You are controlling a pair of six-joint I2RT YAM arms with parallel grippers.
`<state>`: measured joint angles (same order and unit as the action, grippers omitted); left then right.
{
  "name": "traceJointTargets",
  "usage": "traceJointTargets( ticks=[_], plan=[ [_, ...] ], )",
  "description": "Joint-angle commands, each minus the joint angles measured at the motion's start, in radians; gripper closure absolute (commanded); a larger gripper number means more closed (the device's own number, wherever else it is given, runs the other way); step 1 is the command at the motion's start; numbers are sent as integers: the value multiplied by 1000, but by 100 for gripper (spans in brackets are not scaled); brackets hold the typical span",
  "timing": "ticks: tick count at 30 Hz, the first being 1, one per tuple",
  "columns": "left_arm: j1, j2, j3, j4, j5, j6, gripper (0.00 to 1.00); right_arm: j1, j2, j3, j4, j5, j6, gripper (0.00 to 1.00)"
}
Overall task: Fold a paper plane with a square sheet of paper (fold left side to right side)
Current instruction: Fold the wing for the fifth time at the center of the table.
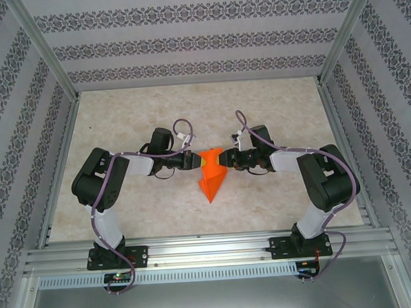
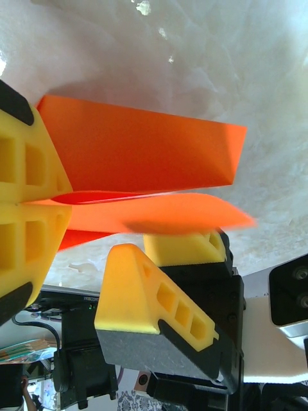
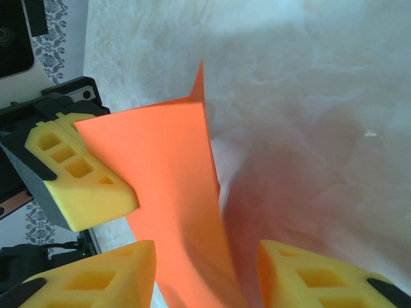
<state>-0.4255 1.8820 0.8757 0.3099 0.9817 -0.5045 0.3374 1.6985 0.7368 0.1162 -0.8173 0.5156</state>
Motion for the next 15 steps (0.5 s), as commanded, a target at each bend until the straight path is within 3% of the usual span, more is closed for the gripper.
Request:
traceJointTargets(
  ticks=[1, 6, 15],
  plan=[
    [10, 9, 17, 4, 3, 33, 100, -10, 12, -7, -36, 0, -59, 53],
    [9, 14, 23, -7, -3, 39, 100, -27, 13, -23, -30, -15, -75, 53],
    [10, 28, 40, -37, -18, 51, 100, -41, 15, -33, -49, -22, -91, 72]
  ],
)
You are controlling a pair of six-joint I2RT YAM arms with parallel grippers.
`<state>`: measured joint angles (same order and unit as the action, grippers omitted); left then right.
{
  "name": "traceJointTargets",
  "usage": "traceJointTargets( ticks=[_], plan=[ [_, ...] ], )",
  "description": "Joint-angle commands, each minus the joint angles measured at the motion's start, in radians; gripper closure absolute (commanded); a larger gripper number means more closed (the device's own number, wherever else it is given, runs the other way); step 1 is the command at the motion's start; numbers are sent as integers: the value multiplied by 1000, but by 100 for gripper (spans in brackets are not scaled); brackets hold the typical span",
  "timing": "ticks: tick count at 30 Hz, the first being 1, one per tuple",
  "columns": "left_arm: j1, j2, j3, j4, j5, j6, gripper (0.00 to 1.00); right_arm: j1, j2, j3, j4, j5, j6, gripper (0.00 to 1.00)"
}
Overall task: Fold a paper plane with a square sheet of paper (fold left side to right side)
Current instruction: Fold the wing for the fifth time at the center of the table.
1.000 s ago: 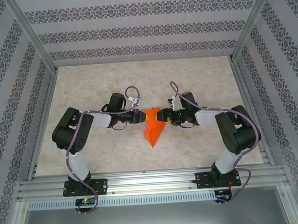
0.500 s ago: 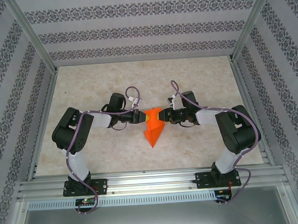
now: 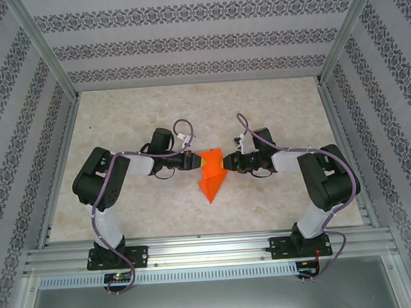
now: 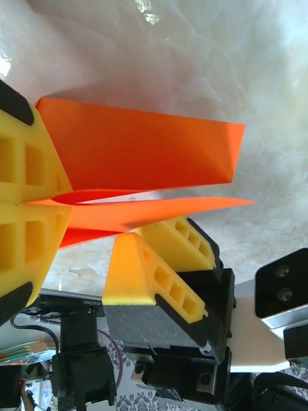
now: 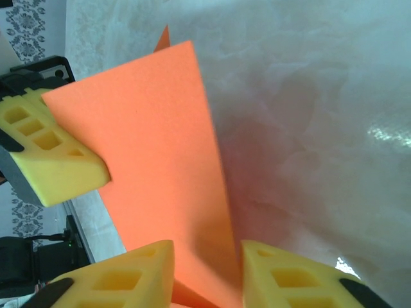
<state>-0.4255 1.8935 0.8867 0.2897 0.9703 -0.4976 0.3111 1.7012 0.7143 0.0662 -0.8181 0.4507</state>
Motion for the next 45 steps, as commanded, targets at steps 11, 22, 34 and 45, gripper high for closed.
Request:
traceJointTargets(
  ticks=[11, 22, 34, 45],
  plan=[
    [11, 17, 51, -70, -54, 58, 75, -18, 34, -6, -29, -10, -37, 91],
    [27, -231, 64, -327, -259, 108, 45, -19, -17, -8, -91, 23, -16, 97],
    [-78, -516, -166, -433, -338, -117, 51, -20, -47, -9, -110, 47, 32, 97],
    [-242, -442, -154, -415, -497, -271, 36, -19, -131, -42, -160, 125, 140, 97]
  ],
)
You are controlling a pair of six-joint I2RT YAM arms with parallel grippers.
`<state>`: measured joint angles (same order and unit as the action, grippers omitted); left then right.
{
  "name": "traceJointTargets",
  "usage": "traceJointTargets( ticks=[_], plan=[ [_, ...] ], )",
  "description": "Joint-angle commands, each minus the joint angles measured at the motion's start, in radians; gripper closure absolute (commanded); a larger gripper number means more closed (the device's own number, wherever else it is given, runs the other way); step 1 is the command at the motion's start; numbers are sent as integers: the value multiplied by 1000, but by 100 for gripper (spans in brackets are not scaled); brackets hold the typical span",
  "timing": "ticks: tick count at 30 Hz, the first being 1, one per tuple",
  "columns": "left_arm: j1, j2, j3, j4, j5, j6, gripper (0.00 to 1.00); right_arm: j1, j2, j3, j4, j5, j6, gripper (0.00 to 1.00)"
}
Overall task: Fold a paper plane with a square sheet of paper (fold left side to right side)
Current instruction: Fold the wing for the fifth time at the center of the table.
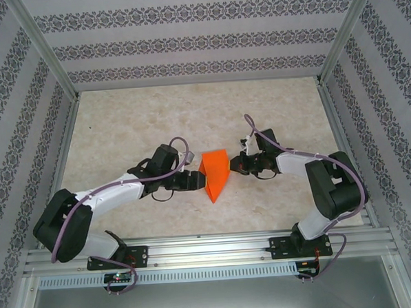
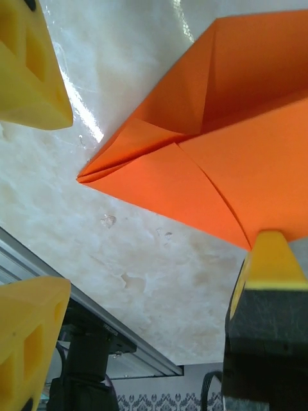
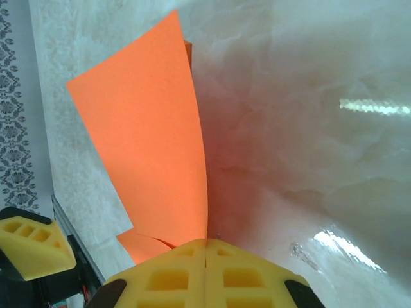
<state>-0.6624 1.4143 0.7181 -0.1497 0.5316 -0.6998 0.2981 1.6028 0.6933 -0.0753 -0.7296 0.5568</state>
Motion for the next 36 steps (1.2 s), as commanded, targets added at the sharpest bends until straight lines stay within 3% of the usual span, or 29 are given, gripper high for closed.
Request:
traceJointTargets(
  ticks=[1, 9, 36],
  plan=[
    [-5, 58, 16, 42, -55, -80, 35, -7, -39, -26, -22, 41, 33, 97],
    [-20, 228, 92, 156, 6, -112, 33, -2, -47, -41, -14, 34, 35, 96],
    [-48, 465, 215, 286, 78, -122, 70, 41, -14, -13, -27, 51, 54, 95]
  ],
)
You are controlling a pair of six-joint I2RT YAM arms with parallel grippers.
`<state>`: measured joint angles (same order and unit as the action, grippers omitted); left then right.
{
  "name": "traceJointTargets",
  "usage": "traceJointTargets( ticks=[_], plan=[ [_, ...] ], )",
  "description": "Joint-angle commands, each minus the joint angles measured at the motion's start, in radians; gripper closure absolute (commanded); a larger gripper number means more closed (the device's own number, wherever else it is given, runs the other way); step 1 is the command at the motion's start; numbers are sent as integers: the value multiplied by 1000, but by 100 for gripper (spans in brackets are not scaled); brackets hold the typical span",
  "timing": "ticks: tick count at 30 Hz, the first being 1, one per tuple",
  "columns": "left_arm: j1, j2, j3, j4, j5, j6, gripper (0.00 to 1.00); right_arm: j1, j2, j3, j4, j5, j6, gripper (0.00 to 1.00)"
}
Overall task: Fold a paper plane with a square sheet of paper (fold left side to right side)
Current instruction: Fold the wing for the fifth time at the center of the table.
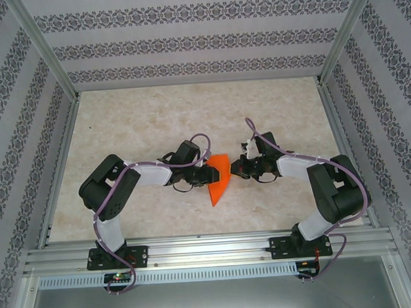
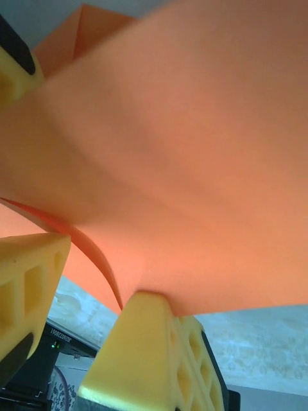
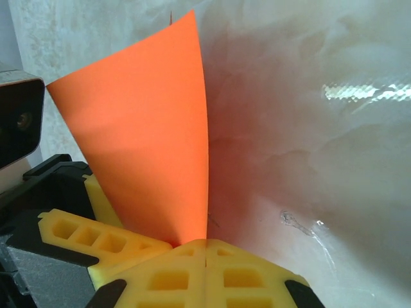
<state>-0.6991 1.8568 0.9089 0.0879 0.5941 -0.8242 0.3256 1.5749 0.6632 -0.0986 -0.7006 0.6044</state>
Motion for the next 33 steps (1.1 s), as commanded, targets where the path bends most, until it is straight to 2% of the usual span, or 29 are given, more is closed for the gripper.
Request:
traceJointTargets(
  ticks=[1, 6, 12, 17, 23, 26, 33],
  plan=[
    [-12, 26, 24, 44, 10, 6, 70, 15, 17, 22, -11, 25, 7, 95],
    [-9, 42, 26, 25, 3, 19, 69, 18, 29, 35, -45, 49, 4, 95],
    [9, 22, 17, -16, -11, 44, 55, 23, 36, 49, -96, 78, -5, 96],
    [34, -54, 16, -97, -20, 85, 44, 24, 40, 56, -114, 93, -2, 97],
    [64, -152, 10, -216, -53, 133, 38, 29, 39, 65, -119, 98, -3, 97],
    [69, -176, 5, -241, -58, 142, 40, 35, 39, 70, -119, 97, -1, 97],
    [51, -156, -27, -128, 36, 94, 63, 49, 39, 85, -127, 100, 3, 97]
  ],
)
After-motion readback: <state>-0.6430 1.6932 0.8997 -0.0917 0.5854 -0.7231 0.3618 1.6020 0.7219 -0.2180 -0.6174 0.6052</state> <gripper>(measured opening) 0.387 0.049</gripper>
